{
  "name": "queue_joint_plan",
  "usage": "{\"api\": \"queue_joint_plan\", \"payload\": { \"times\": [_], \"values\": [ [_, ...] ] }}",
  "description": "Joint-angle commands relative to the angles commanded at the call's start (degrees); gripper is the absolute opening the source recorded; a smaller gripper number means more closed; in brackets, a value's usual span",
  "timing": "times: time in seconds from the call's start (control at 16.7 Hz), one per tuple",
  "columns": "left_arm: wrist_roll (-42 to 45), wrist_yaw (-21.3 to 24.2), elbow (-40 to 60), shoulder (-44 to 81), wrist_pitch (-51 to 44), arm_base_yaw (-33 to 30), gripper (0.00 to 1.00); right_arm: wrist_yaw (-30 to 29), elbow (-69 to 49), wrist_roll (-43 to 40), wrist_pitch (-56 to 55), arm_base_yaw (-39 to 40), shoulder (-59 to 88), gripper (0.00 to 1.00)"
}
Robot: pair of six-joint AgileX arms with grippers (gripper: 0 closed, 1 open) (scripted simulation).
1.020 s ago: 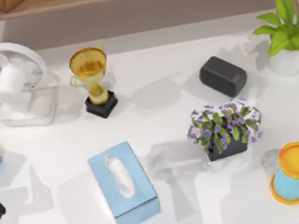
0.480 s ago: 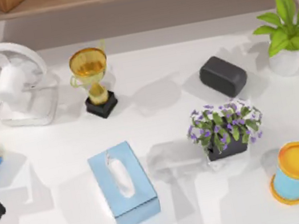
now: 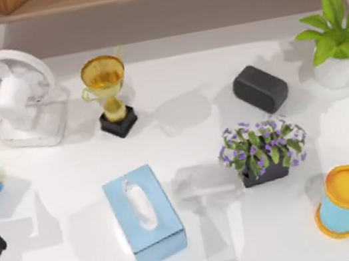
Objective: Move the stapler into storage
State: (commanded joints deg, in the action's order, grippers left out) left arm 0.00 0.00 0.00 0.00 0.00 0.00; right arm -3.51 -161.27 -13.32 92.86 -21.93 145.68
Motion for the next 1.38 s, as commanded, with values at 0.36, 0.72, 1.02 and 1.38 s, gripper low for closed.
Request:
{"api": "queue_joint_plan", "payload": {
  "times": [0.36, 0.72, 1.02, 1.38],
  "values": [
    [0.00, 0.00, 0.00, 0.00, 0.00, 0.00, 1.00, -0.15, -0.16, 2.46, -0.57, -0.06, -5.02, 0.00],
    [0.00, 0.00, 0.00, 0.00, 0.00, 0.00, 1.00, 0.38, 0.79, 3.48, -0.80, -0.12, -7.71, 0.00],
    [0.00, 0.00, 0.00, 0.00, 0.00, 0.00, 1.00, 0.79, 2.24, 2.97, -0.68, -0.12, -7.53, 0.00],
    [0.00, 0.00, 0.00, 0.00, 0.00, 0.00, 1.00, 1.39, 4.59, 0.99, -0.82, -0.02, -4.43, 0.00]
  ]
}}
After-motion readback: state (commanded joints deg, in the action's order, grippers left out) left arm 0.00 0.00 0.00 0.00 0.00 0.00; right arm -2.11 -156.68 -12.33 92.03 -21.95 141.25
